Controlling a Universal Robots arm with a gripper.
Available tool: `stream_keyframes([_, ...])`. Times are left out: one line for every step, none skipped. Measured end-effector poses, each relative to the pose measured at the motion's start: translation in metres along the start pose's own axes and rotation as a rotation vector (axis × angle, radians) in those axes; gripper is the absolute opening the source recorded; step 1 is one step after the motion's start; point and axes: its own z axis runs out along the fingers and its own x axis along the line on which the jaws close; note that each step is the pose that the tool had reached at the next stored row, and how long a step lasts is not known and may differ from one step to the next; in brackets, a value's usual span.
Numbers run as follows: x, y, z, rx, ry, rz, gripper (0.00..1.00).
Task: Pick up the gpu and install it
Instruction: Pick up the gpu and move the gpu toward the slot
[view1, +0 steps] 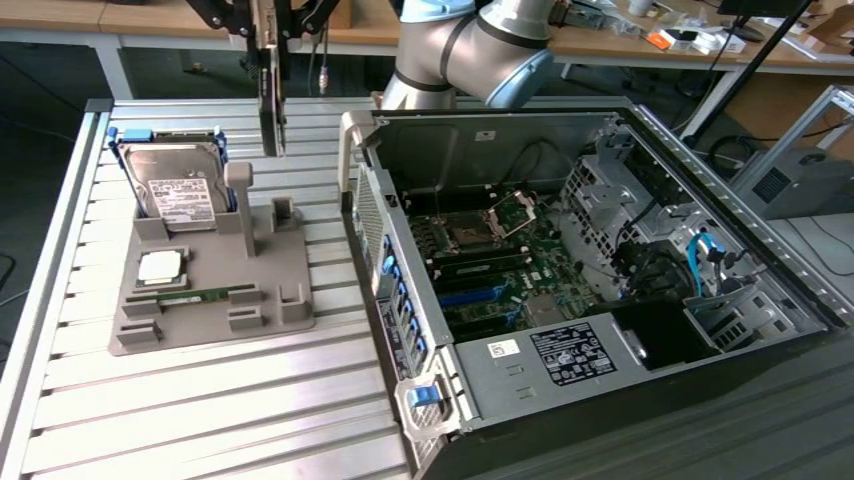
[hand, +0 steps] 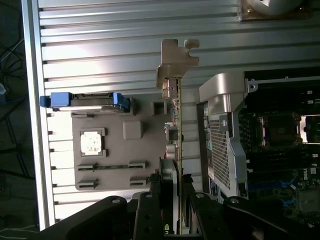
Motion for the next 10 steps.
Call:
stream_keyframes([0.0, 0.0, -0.0005, 0.0, 0.0, 0.0, 0.27])
stream_keyframes([0.0, 0.0001, -0.0014, 0.0, 0.0, 0.0, 0.27])
stream_keyframes([0.0, 0.0001, -0.0019, 0.0, 0.0, 0.0, 0.27])
stream_keyframes([-0.0001, 0.0002, -0.0023, 0.0, 0.0, 0.0, 0.27])
stream_keyframes([-0.0001, 0.0002, -0.0024, 0.0, 0.0, 0.0, 0.27])
stream_keyframes([-0.0001, 0.0002, -0.0024, -0.0001, -0.0001, 0.0, 0.27])
stream_keyframes([-0.0001, 0.0002, -0.0025, 0.0, 0.0, 0.0, 0.27])
stream_keyframes([-0.0001, 0.0002, -0.0025, 0.0, 0.0, 0.0, 0.27])
stream_keyframes([-0.0001, 0.0002, -0.0025, 0.0, 0.0, 0.0, 0.27])
stream_keyframes([-0.0001, 0.0002, -0.0025, 0.0, 0.0001, 0.0, 0.27])
